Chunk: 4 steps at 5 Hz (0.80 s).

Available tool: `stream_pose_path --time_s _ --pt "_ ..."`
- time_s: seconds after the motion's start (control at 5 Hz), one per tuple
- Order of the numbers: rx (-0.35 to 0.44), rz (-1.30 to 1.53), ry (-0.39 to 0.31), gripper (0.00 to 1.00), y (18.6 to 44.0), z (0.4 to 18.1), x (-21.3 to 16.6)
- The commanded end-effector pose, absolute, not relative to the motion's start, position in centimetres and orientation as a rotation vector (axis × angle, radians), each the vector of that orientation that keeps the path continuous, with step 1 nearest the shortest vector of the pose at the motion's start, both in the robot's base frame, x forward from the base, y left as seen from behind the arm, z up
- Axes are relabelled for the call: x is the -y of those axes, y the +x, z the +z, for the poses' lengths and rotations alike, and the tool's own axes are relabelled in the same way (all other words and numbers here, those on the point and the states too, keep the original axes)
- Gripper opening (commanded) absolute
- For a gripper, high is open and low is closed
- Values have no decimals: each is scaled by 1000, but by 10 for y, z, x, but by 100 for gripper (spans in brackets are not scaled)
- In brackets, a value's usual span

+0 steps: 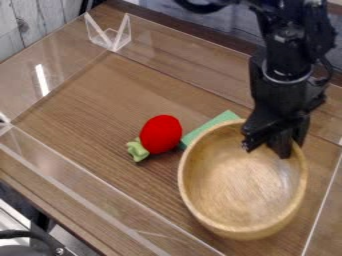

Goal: Remove the green stick from the brown bowl and put it on the table

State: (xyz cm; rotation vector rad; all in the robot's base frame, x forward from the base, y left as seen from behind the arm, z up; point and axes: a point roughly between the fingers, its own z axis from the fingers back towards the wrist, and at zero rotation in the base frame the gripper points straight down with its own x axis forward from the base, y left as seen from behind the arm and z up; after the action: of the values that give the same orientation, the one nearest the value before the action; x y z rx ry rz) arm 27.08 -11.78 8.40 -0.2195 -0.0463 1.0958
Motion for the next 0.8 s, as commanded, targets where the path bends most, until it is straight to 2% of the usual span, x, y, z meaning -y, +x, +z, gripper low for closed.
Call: stream_pose_path --time_s 0.0,0.6 --pt "95 1152 -270 0 280 95 122" --pt "85 1248 -266 0 273 87 104"
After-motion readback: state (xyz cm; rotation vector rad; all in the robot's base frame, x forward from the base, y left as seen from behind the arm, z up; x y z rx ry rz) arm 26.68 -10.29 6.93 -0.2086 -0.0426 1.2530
